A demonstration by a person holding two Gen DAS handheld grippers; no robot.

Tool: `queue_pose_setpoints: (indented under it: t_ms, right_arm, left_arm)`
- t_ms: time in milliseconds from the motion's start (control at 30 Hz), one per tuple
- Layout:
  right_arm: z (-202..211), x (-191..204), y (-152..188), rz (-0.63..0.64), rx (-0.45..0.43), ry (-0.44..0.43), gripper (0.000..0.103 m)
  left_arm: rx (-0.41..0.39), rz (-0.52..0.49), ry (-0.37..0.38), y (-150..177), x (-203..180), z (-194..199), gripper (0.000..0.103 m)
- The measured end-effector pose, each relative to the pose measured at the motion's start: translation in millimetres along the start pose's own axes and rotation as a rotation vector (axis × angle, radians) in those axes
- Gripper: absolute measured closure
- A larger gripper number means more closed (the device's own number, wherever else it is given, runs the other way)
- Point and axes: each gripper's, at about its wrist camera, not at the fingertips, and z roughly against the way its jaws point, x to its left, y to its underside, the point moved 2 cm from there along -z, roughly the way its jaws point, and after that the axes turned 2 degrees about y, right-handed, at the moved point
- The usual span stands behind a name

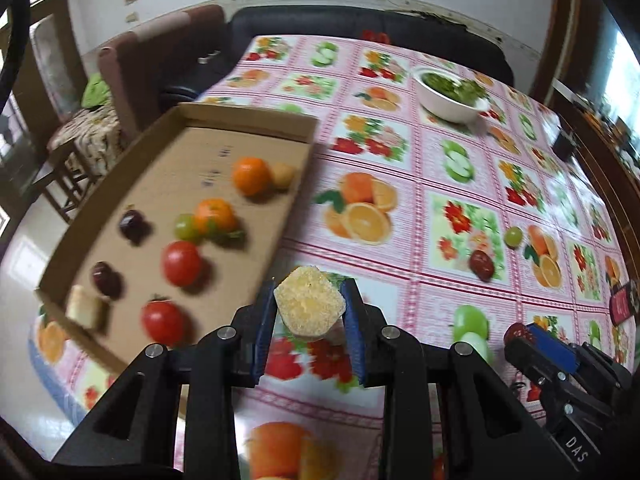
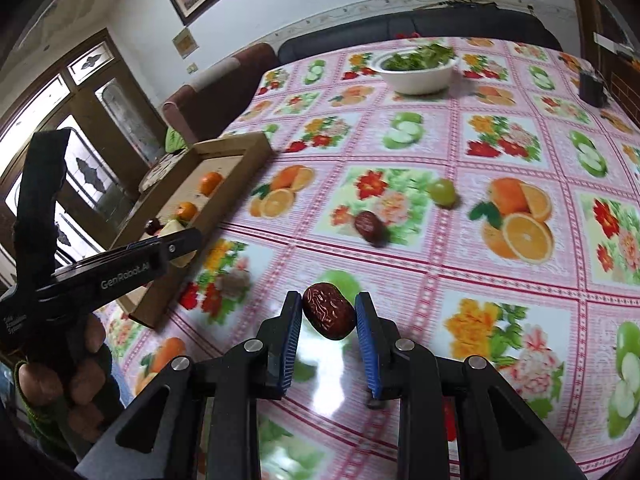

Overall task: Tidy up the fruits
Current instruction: 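Carry the cake cube and red date over the cardboard box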

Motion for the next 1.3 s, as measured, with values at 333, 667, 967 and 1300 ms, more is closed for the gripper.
queue_pose_setpoints:
  t_ms: [333, 667, 967, 1300]
  right_arm:
    - [-6.7, 39.8, -13.4, 0.057, -0.011, -0.038, 0.075]
    - [-16.8, 55.8, -16.4, 0.079, 0.007, -0.050, 0.075]
    - [-23.1, 65.0, -20.8, 0.092, 0.011, -0.059, 0.075]
    - [-38.5, 78.3, -33.5, 0.105, 0.019, -0.079, 0.075]
  left_arm:
    - [-0.013, 0.039, -0.037, 3.3, 26.8, 9.0, 0.073]
    - [-0.020, 0.055, -0.053, 2.7, 39.7, 11.5, 0.073]
    - [-0.024, 0.072, -0.056, -1.3, 52.7, 12.4, 0.073]
    - [-0.017, 0.110, -0.052, -7.8, 76.0, 9.8, 0.073]
